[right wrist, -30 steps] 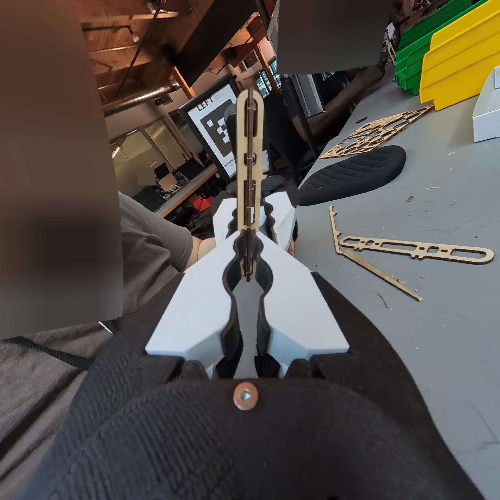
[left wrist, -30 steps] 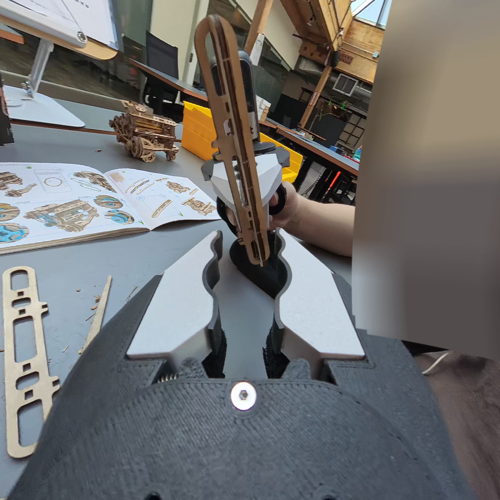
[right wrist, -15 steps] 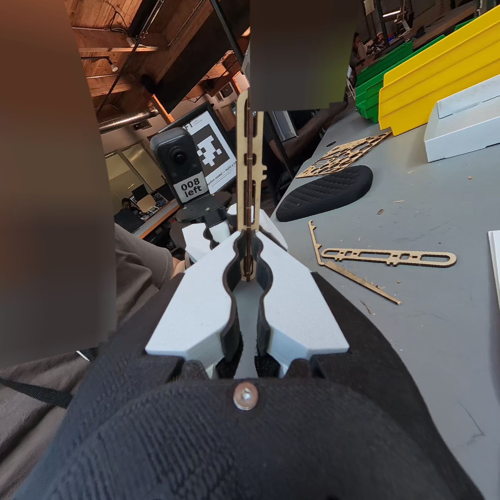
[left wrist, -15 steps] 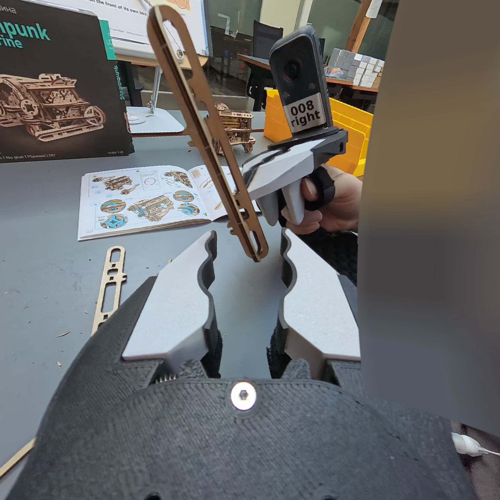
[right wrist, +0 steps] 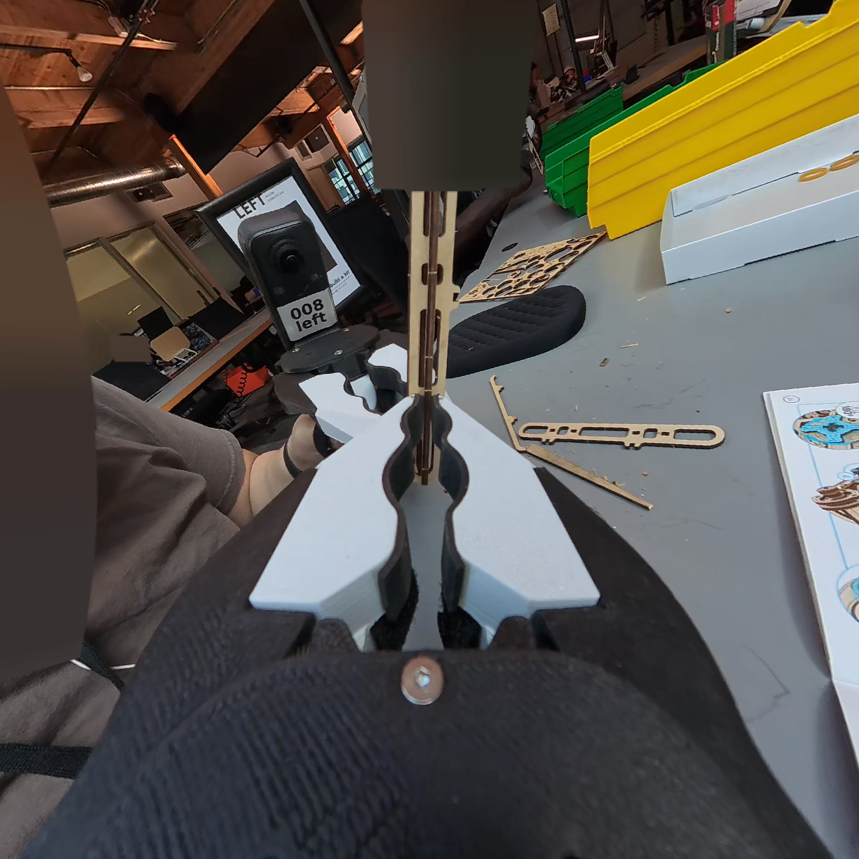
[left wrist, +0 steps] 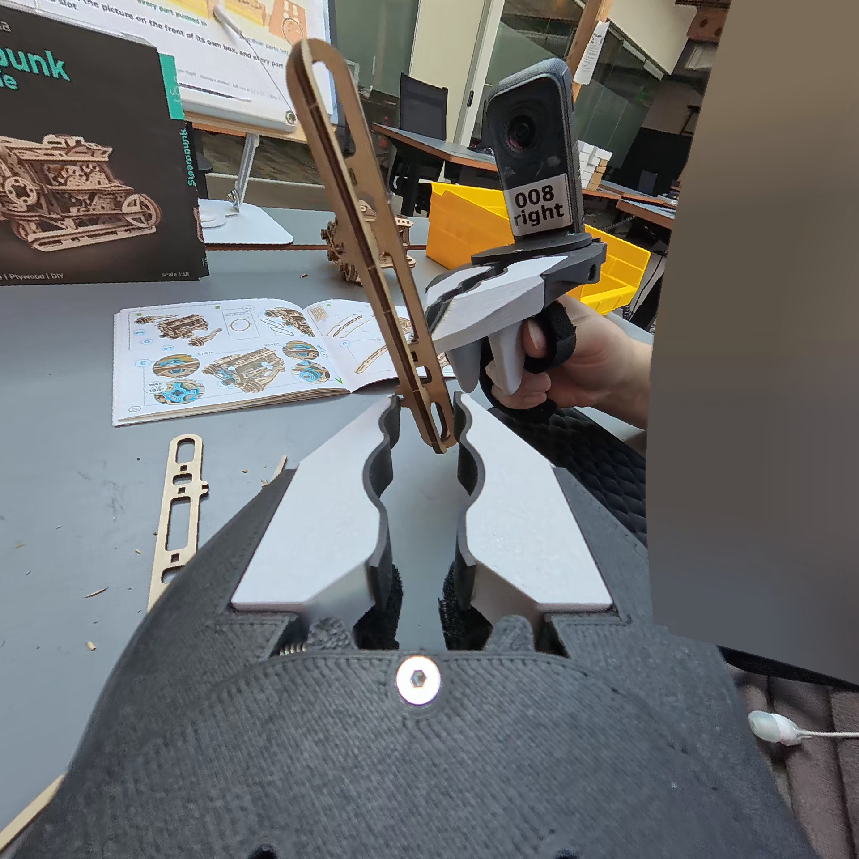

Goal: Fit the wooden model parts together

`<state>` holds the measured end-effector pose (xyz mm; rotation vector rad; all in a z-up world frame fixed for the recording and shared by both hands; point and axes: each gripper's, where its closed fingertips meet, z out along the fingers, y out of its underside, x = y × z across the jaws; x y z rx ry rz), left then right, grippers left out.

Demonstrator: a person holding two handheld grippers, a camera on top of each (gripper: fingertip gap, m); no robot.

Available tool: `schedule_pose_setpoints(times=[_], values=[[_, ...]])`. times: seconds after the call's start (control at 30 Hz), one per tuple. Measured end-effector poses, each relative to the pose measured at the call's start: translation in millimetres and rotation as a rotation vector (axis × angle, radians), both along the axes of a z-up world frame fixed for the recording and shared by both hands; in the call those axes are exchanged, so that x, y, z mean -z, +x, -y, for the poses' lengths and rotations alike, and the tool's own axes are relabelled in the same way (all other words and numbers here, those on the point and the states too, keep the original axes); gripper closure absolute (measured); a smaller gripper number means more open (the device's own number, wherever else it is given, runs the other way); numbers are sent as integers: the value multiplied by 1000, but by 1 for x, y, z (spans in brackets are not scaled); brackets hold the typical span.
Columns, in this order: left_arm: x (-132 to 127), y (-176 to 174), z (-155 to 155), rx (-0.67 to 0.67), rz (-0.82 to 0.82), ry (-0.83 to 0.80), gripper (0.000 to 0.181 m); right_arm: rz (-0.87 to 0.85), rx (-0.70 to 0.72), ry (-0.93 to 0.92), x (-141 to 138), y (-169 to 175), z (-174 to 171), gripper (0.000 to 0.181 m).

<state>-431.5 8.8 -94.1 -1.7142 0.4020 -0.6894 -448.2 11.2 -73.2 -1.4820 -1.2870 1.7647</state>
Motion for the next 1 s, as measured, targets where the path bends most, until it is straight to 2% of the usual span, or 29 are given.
schedule_pose_setpoints(times=[0.37,0.57,0.7,0.9,1.0], values=[[-9,4,16,192,166,-4,161,-5,-55,-10,-7,0,15,181],[-12,3,23,238,194,3,148,4,-58,-17,-6,0,16,181],[-18,-10,20,194,202,34,145,16,-47,-11,-3,-1,15,181],[-27,-15,17,202,161,78,150,28,-44,76,-1,-3,22,181],[-21,-11,17,235,106,80,163,32,-39,120,-1,-3,25,181]])
